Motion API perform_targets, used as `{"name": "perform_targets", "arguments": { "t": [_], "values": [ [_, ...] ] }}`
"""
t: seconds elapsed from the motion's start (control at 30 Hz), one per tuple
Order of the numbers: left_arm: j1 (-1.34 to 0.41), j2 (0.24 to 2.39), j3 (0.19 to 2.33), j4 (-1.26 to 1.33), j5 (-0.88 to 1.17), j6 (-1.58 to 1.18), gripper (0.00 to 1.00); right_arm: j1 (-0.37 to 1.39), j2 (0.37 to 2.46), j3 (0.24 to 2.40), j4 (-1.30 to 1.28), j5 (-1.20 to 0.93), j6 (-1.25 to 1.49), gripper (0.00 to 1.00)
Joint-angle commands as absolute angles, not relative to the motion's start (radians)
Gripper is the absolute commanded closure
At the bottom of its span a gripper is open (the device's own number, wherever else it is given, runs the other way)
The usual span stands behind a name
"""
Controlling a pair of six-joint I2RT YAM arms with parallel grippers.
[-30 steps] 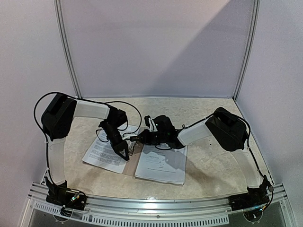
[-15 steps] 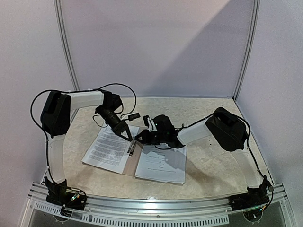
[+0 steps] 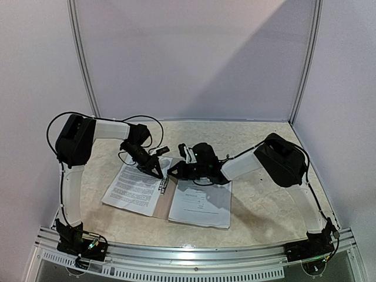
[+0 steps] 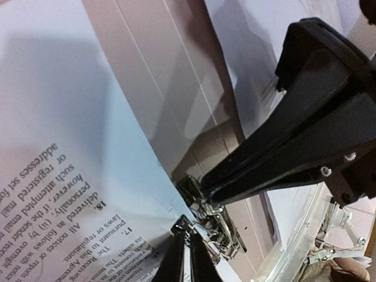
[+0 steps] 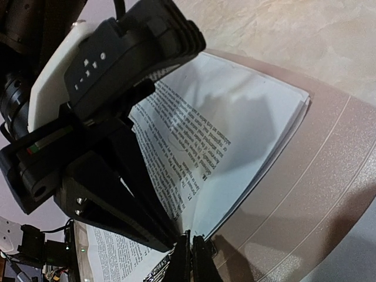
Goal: Put the files into the folder
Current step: Clamp the file with the spring clip on the folder.
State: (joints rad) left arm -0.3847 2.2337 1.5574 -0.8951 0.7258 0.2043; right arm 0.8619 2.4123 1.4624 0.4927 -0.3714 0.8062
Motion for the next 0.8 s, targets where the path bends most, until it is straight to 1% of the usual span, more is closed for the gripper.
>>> {"name": "perform_targets", "arguments": {
  "t": [0.0,0.23,0.47,0.57,0.77],
  "values": [
    [-0.411,2.235,1.53,-0.855,0.69,0.187,0.93,0.893,2.535,1.436,0.153,-0.31,0.766,1.0],
    [-0.417,2.178,1.483,-0.835,0.696,0.19,0.92,0.903,2.578,1.458,0.03,-0.215,0.805,0.99],
    [-0.447,2.176,1.471,-0.845,0.676,0.212,0.91,0.903,2.582,1.422,0.067,-0.218,0.822,0.99],
    [-0.454,2.181,1.466,-0.841,0.65,0.211,0.92,0.902,2.576,1.421,0.022,-0.195,0.822,0.99],
    [-0.415,2.184,1.393,-0.759,0.604,0.133,0.94,0.889,2.538,1.37,0.002,-0.17,0.835,0.98]
  ]
}}
